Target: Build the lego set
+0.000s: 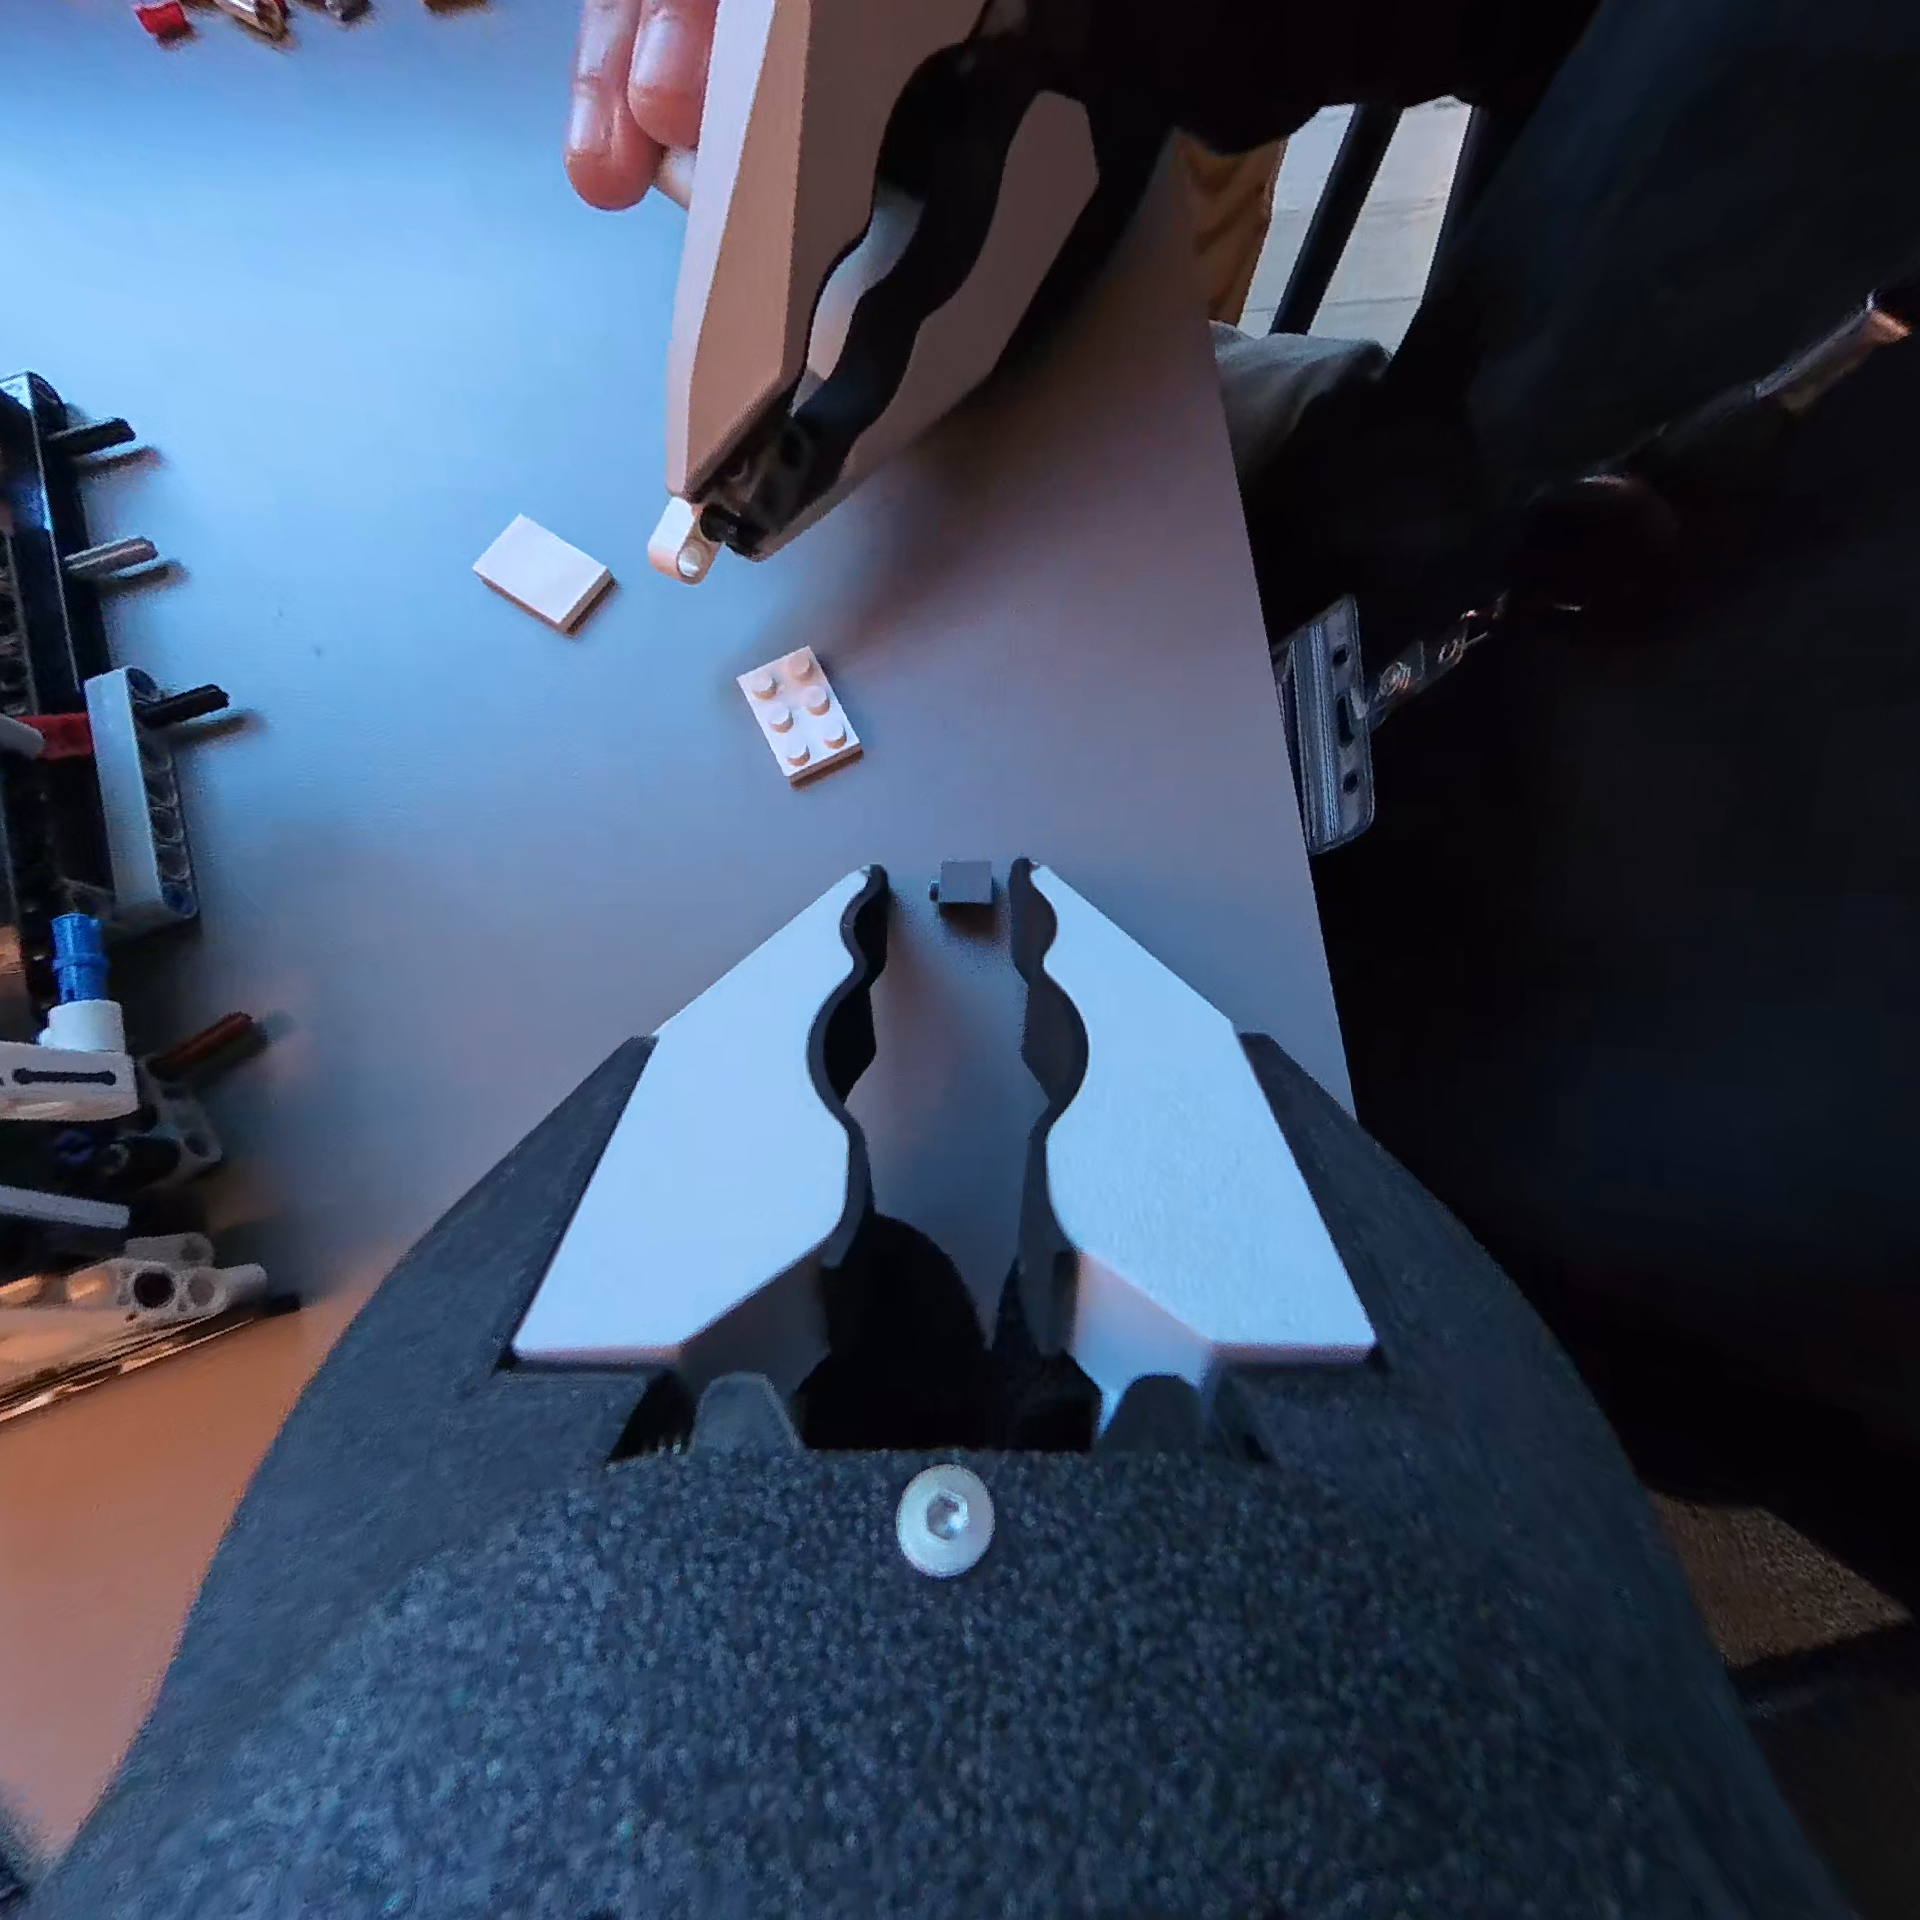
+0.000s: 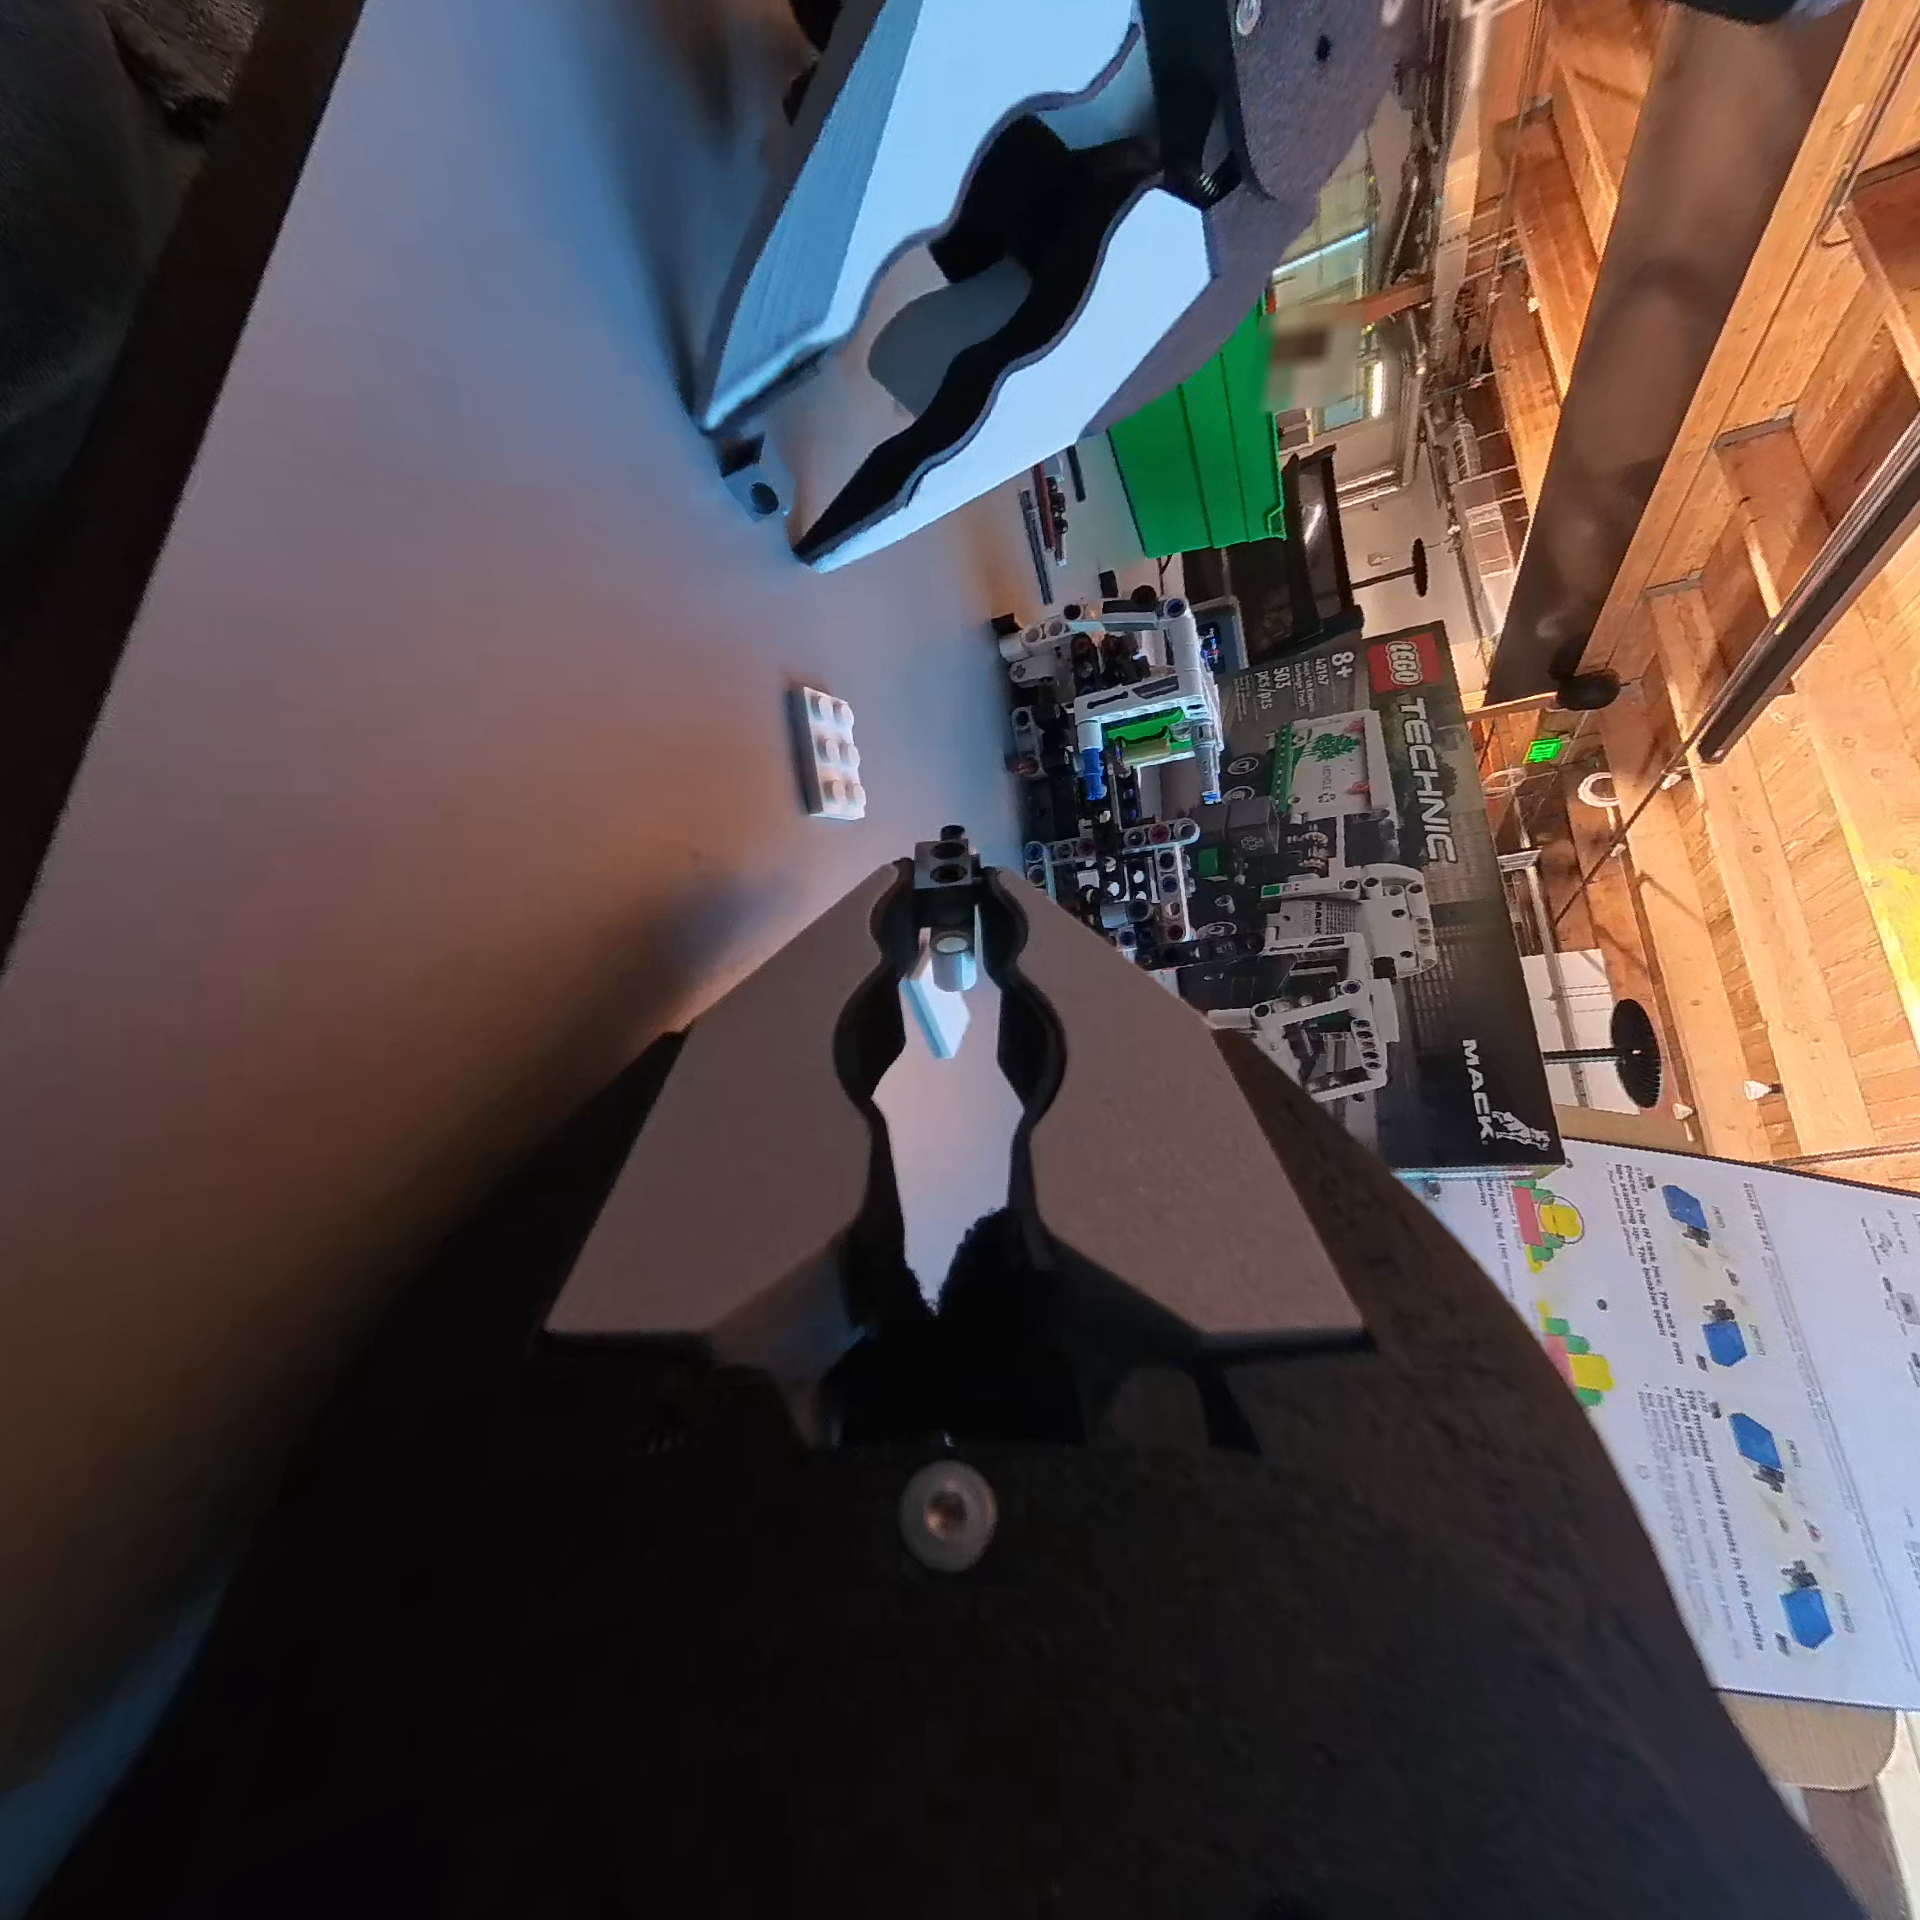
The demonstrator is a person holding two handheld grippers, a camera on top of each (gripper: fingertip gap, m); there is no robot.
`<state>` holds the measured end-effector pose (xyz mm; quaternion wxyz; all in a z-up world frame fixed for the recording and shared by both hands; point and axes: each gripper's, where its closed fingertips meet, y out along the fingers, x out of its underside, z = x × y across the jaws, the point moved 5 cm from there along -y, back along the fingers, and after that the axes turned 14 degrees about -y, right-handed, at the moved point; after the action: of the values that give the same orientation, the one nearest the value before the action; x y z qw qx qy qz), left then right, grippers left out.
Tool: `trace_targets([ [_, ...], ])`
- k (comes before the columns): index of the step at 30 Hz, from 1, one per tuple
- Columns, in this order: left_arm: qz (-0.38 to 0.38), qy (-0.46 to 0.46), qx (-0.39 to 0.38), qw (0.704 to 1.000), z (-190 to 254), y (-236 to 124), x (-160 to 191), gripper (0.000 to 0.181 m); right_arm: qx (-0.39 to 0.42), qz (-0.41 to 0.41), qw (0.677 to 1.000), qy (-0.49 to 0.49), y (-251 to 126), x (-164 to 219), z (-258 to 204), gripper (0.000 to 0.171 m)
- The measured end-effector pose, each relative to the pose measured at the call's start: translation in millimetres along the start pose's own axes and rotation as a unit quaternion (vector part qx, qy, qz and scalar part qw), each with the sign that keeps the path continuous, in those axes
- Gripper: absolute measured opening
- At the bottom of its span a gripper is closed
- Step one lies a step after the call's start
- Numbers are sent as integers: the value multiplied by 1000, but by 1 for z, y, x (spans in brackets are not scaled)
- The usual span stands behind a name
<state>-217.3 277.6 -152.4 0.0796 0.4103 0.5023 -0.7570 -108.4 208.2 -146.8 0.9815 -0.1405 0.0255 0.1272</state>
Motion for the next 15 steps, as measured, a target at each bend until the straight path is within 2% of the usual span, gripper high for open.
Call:
trace_targets([
  [2,8,-3,-6,1000,1,2,-1,11,-4,-1,1000,14,0,0,1,10],
  [6,16,-5,-28,999,1,2,-1,11,13,-3,998,61,-4,5,11,10],
  [9,41,0,-85,996,-6,1,-7,10,42,27,988,144,-12,10,29,10],
  [13,142,12,-170,975,-14,-16,-48,10,27,41,956,289,-13,16,45,10],
  [15,177,41,-222,958,-16,-23,-64,10,-5,50,938,343,-11,12,49,10],
])
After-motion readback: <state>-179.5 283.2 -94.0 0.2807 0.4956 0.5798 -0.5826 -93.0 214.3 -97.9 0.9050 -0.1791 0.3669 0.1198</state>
